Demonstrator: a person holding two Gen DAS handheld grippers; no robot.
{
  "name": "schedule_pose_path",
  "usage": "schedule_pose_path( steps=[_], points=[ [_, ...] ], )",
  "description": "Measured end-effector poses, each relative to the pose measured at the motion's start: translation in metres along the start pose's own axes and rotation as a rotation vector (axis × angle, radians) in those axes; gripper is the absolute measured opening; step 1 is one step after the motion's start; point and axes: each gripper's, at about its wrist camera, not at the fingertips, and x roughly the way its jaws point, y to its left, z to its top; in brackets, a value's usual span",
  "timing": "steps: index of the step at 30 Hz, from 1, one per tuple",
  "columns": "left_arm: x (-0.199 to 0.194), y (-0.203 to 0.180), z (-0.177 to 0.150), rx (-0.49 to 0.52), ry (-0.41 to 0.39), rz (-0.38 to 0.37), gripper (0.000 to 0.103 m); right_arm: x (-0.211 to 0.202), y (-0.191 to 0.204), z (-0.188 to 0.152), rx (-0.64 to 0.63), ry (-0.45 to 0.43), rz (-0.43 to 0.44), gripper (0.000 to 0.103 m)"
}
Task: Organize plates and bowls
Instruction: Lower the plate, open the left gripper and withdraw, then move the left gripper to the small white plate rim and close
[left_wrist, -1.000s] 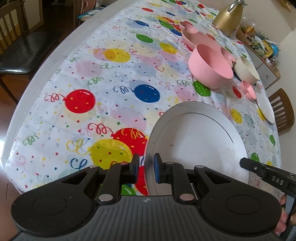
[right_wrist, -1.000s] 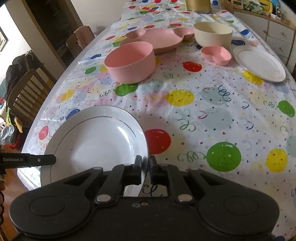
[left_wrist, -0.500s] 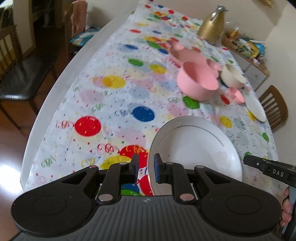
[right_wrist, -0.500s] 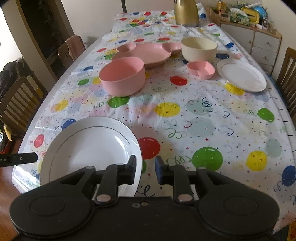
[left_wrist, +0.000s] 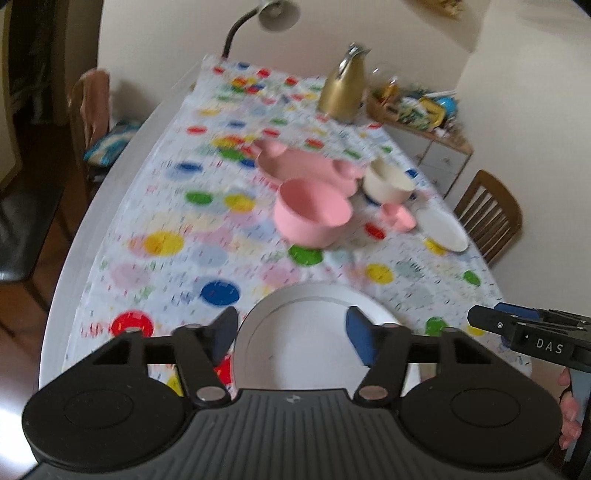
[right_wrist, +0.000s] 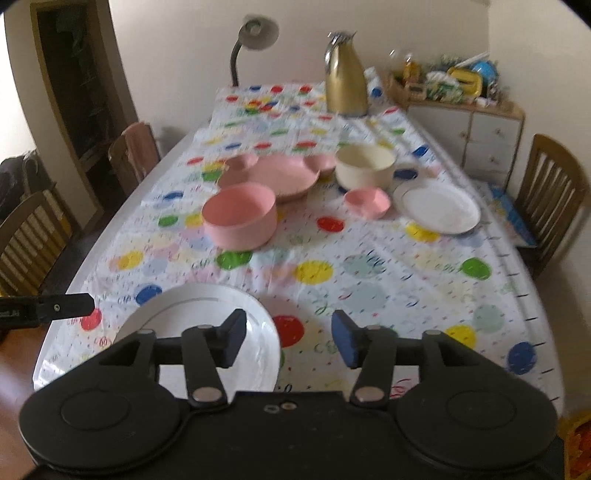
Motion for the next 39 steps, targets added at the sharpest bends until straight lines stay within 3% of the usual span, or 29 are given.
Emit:
schedule_pose_path(
  steps=[6, 12, 14, 17, 39],
  points=[
    [-0.006, -0.028, 0.011, 0.065, -0.037, -0.050, 0.070, -0.024, -0.009, 0.008, 0.005, -0.077, -0.034, 0.065],
    [-0.005, -0.063, 0.025, 0.127, -0.084, -0.067, 0.079, -0.036, -0.024, 0.020, -0.009, -0.139, -0.068, 0.084],
    [-0.001, -0.074, 0.029, 0.134, -0.097, -0.062, 0.081, -0.037, -0.031, 0.025, -0.023, -0.157, -0.081, 0.096],
    [0.008, -0.090, 0.034, 0.137, -0.101, -0.059, 0.082, -0.038, -0.043, 0.032, -0.037, -0.189, -0.097, 0.102],
    [0.136, -0.208, 0.087, 0.054, -0.064, 0.067, 0.082, 0.043, -0.180, 0.109, -0.139, -0.149, -0.034, 0.102]
  ],
)
